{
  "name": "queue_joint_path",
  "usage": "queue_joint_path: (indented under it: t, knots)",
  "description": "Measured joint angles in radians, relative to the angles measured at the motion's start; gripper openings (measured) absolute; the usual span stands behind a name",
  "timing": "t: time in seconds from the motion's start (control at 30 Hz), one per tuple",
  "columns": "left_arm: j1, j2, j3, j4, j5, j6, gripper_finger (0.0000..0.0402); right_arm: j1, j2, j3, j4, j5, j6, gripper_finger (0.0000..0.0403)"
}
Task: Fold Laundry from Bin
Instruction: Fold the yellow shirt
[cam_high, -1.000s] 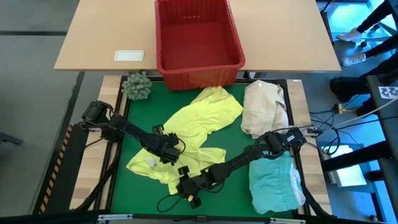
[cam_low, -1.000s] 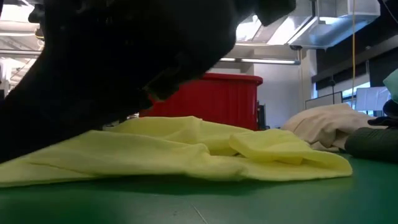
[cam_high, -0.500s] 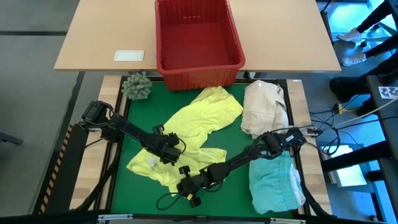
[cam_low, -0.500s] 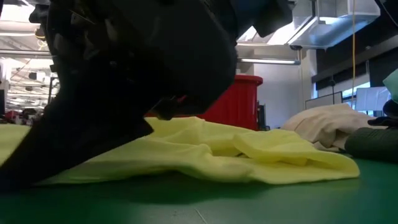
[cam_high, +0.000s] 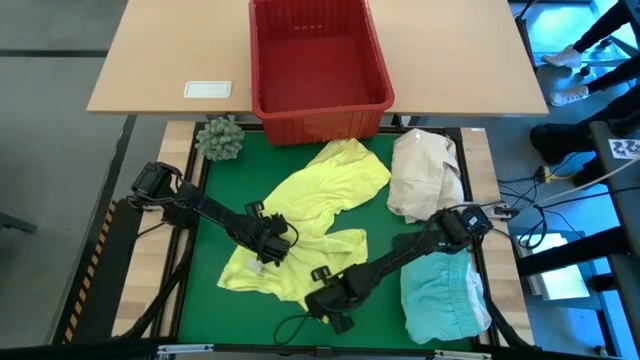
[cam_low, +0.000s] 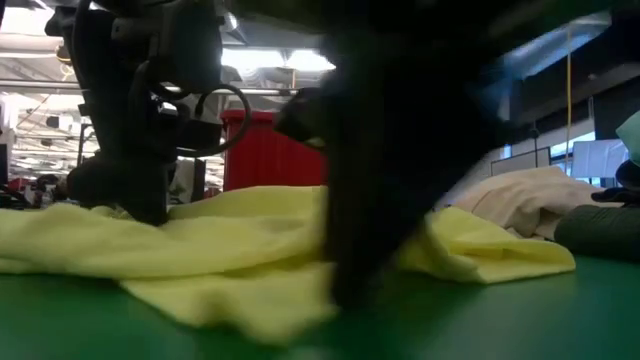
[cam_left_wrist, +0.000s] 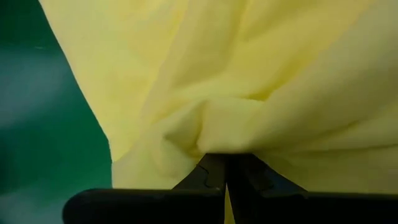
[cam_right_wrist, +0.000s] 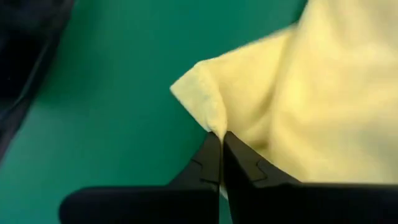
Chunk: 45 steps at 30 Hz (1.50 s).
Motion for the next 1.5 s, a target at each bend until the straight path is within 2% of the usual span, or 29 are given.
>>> queue_joint_path:
  t: [0.47,0.7,0.9,1.03,1.13,1.3,1.5]
  knots:
    - [0.000,0.000,0.002,-0.053,0.000,0.000,0.0002,0.049,-0.040,0.001,-0.359,-0.170,0.071,0.0002]
    - [-0.041,0.003,0.038,-0.152,0.004,0.000,0.0002,0.059,-0.041,0.000,-0.339,-0.269,0.052,0.0001]
    - [-0.115,0.003,0.142,-0.312,-0.036,-0.004,0.0002,0.051,-0.040,0.000,-0.326,-0.252,0.048,0.0001]
    - [-0.172,0.003,0.199,-0.366,-0.010,-0.016,0.0002,0.050,-0.039,0.000,-0.325,-0.244,0.048,0.0001]
    - [-0.225,0.002,0.242,-0.364,0.043,-0.009,0.0002,0.050,-0.039,0.000,-0.323,-0.244,0.049,0.0001]
    - [-0.320,0.002,0.311,-0.357,0.050,-0.027,0.0002,0.050,-0.039,0.000,-0.321,-0.242,0.052,0.0001]
    - [-0.415,0.001,0.324,-0.068,0.054,-0.055,0.0013,0.050,-0.039,0.000,-0.320,-0.236,0.053,0.0001]
